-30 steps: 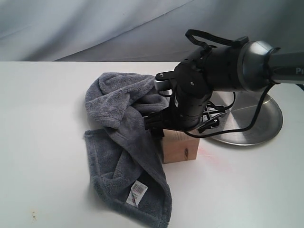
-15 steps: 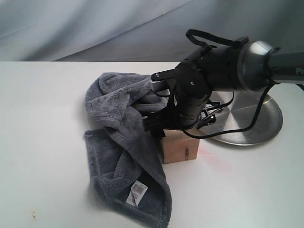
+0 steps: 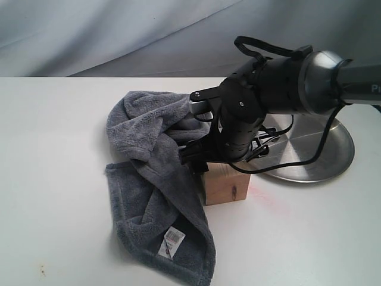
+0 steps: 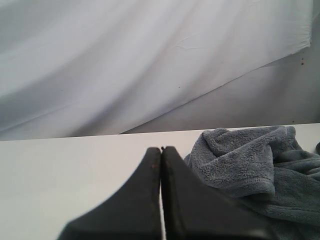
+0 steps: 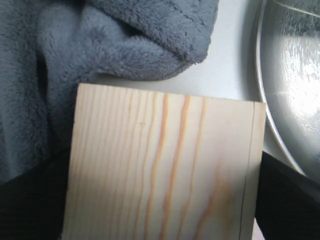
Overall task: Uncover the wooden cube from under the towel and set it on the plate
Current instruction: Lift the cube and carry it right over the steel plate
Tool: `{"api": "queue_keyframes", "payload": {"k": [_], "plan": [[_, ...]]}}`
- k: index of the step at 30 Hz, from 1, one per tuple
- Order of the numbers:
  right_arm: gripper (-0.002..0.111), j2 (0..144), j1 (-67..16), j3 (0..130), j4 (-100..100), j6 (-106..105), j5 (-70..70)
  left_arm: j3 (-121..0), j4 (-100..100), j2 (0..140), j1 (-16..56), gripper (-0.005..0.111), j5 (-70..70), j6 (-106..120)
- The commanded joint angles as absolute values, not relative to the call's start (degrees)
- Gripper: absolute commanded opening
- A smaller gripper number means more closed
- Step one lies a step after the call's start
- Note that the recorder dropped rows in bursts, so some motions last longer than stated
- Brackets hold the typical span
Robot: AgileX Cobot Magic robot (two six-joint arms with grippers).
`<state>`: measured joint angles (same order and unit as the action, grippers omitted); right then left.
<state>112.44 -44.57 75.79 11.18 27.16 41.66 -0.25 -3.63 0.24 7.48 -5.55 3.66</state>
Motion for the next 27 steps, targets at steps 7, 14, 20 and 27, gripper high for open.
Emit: {"api": "queue_keyframes", "payload": {"k": [7,14,20,27], "plan": [[0.039,108.3,-44.6,75.7,11.4,27.0,41.4,0.0,-3.8,0.0,7.4,0.0,-4.8,3.5],[0.039,105.6,-43.9,75.7,15.8,27.0,43.2,0.0,-3.8,0.0,7.4,0.0,-4.8,3.5],[0.039,104.5,-40.3,75.7,16.6,27.2,44.7,0.0,-3.8,0.0,7.4,0.0,-4.8,3.5],[0.039,103.8,-33.3,75.7,17.7,25.5,45.8,0.0,-3.8,0.0,7.4,0.0,-4.8,3.5]]}}
